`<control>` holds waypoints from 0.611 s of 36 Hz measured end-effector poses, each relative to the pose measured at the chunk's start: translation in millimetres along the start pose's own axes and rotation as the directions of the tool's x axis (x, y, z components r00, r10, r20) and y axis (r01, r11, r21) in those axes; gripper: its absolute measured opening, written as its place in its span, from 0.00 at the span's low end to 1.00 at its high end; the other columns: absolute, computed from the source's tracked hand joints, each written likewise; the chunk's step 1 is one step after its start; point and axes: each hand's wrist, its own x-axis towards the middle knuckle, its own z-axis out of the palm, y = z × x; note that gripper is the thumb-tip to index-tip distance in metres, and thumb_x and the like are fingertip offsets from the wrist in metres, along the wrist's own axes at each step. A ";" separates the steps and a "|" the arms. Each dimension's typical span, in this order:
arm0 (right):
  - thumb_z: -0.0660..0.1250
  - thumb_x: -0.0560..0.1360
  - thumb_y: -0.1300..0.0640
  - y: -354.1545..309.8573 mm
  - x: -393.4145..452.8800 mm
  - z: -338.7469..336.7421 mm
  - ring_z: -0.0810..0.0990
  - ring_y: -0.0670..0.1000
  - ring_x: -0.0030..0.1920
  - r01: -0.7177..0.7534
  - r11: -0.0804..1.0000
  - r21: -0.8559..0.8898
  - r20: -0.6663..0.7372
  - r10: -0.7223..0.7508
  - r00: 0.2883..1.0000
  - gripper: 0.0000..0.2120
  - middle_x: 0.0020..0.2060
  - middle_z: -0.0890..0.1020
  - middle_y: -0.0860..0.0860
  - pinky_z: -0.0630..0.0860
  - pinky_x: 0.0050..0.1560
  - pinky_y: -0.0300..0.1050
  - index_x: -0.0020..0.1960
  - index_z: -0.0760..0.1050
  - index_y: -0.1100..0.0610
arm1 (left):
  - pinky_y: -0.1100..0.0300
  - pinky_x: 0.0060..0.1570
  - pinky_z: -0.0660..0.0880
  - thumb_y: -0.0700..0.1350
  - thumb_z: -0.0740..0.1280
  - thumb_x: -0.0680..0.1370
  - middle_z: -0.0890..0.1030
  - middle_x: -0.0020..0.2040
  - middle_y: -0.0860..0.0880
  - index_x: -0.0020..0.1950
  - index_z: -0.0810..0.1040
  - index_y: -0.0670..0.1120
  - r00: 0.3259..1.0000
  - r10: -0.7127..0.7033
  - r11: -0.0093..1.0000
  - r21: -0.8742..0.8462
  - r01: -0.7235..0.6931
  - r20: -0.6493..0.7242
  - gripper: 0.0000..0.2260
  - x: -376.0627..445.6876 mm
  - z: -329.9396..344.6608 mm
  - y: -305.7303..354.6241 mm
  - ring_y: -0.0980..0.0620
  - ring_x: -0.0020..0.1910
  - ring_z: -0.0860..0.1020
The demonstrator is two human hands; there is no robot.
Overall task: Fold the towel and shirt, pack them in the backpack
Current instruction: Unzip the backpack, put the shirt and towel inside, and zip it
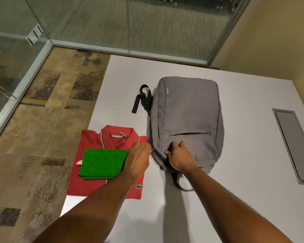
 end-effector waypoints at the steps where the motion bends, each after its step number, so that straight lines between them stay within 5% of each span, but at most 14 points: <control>1: 0.60 0.85 0.46 -3.8 -4.9 1.2 0.74 0.63 0.68 0.039 0.999 0.007 -0.024 -0.039 0.999 0.21 0.73 0.66 0.61 0.74 0.67 0.56 0.73 0.67 0.57 | 0.51 0.39 0.74 0.30 0.71 0.72 0.76 0.38 0.48 0.41 0.74 0.47 1.000 0.019 1.000 0.000 -0.019 0.001 0.13 -3.5 1.2 1.5 0.46 0.39 0.74; 5: 0.66 0.81 0.56 -16.3 -27.2 12.0 0.78 0.55 0.51 0.251 0.968 0.013 -0.244 -0.240 0.940 0.09 0.55 0.78 0.53 0.78 0.52 0.50 0.61 0.76 0.56 | 0.49 0.44 0.74 0.36 0.67 0.78 0.76 0.41 0.48 0.43 0.74 0.48 0.999 0.040 0.998 -0.052 -0.039 0.011 0.08 -11.2 3.5 8.9 0.46 0.42 0.74; 9: 0.70 0.77 0.60 -27.0 -40.5 30.2 0.75 0.52 0.46 0.383 0.921 -0.070 -0.317 -0.385 0.867 0.13 0.49 0.78 0.52 0.76 0.45 0.47 0.61 0.79 0.55 | 0.51 0.47 0.73 0.37 0.63 0.79 0.78 0.44 0.47 0.46 0.76 0.46 0.997 -0.040 0.988 -0.148 0.049 0.059 0.06 -10.2 1.6 17.9 0.47 0.45 0.74; 15: 0.67 0.81 0.60 -32.7 -40.7 38.5 0.79 0.50 0.41 0.366 0.927 0.081 -0.296 -0.329 0.897 0.06 0.47 0.84 0.52 0.79 0.44 0.46 0.57 0.78 0.57 | 0.48 0.46 0.75 0.36 0.63 0.79 0.77 0.41 0.46 0.42 0.76 0.43 0.976 -0.153 0.928 -0.318 0.196 0.154 0.07 -3.1 -2.1 20.6 0.47 0.43 0.74; 22: 0.66 0.83 0.58 -32.9 -40.0 38.5 0.78 0.50 0.38 0.281 0.934 0.221 -0.301 -0.208 0.931 0.05 0.42 0.83 0.53 0.76 0.41 0.43 0.51 0.79 0.59 | 0.44 0.47 0.75 0.47 0.53 0.81 0.79 0.41 0.44 0.41 0.77 0.42 0.916 -0.302 0.840 -0.381 0.386 0.263 0.17 8.0 -5.1 20.2 0.45 0.42 0.77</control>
